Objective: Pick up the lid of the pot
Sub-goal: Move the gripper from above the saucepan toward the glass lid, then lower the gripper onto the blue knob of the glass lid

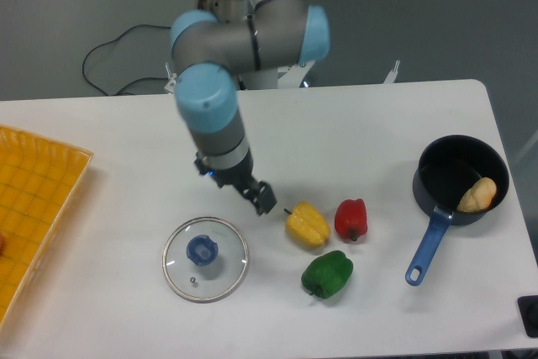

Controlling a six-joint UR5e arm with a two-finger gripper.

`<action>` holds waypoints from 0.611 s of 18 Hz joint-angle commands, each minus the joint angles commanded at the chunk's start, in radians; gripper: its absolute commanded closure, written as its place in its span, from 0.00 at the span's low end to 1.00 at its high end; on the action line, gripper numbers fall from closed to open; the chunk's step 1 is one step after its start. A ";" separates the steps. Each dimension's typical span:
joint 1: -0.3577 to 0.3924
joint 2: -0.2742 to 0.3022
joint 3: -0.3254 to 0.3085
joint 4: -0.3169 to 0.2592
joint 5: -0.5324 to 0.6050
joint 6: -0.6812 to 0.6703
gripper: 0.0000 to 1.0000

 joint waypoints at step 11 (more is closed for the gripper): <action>-0.008 -0.109 0.057 0.051 -0.114 -0.008 0.00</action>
